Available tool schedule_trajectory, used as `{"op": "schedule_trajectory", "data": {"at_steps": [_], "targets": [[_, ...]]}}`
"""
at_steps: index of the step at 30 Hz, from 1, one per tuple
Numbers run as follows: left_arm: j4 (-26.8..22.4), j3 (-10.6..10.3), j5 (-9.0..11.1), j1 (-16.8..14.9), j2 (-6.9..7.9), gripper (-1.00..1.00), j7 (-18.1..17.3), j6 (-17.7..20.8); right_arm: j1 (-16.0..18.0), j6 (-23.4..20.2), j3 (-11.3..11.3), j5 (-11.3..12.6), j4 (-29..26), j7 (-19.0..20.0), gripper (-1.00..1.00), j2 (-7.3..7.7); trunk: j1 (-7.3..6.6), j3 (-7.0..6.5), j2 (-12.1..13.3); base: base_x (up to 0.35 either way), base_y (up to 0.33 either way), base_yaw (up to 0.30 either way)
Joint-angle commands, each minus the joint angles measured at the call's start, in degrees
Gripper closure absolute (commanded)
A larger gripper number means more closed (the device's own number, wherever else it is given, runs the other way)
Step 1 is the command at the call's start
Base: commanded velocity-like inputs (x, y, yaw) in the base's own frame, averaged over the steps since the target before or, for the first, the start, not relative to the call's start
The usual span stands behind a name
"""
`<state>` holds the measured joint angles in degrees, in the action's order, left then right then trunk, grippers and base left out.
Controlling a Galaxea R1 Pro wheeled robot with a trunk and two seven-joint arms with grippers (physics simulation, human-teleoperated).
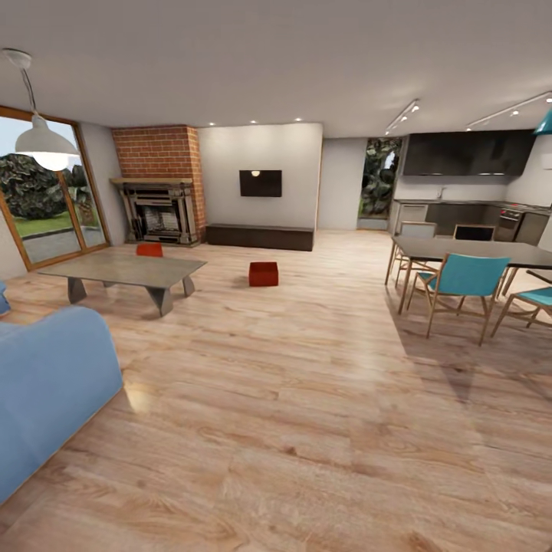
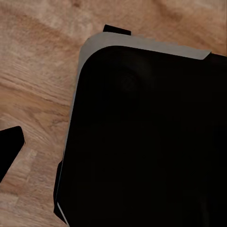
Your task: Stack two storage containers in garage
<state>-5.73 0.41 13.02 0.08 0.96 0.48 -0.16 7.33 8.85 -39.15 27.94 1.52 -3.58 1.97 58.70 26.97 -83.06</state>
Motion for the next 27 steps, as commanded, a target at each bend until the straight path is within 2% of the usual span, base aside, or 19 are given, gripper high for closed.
{"op": "schedule_trajectory", "data": {"at_steps": [1,27], "targets": [[-0.07,0.01,0.28,0.01,0.0,-1.0,0.05,-0.02,0.05,0.29,-0.48,0.45,0.15,-0.02,-1.0,-0.04,0.03,0.05,-0.02,0.312,0.129,0.0],[-0.07,0.0,0.34,0.01,0.01,-1.0,0.05,0.03,0.05,0.28,-0.33,0.54,0.15,0.0,-1.0,-0.03,0.03,0.05,-0.02,0.317,0.099,0.0]]}}
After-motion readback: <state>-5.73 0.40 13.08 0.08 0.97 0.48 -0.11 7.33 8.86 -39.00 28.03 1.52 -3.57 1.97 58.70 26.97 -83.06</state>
